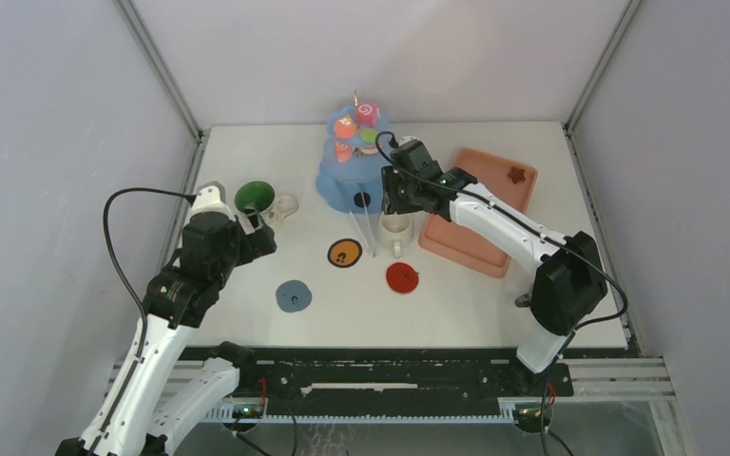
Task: Serve the afternoon tea
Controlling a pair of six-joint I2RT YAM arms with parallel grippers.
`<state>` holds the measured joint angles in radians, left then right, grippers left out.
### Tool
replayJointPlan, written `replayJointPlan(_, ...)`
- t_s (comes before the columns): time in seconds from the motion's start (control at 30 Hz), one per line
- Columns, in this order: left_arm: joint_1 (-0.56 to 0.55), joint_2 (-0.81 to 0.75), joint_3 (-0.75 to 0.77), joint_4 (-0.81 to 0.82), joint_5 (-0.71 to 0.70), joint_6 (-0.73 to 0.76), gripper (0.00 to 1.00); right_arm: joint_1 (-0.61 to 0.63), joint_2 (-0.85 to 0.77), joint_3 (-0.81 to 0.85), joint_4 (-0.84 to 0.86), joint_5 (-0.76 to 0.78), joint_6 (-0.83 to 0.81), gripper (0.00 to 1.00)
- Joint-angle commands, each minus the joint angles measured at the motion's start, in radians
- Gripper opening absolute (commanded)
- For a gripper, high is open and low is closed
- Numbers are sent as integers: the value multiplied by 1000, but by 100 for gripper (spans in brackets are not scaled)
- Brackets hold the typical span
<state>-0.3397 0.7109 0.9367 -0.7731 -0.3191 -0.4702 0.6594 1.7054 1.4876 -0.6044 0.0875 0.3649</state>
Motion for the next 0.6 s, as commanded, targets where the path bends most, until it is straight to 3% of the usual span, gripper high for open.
replayJointPlan(0.0, 7, -7, 10, 20, 2, -2, 97, 38, -86, -53, 55, 23, 4, 49)
replayJointPlan(0.57, 8, -13, 5, 22, 15, -15, 97, 134, -102, -110, 116, 61, 119, 48)
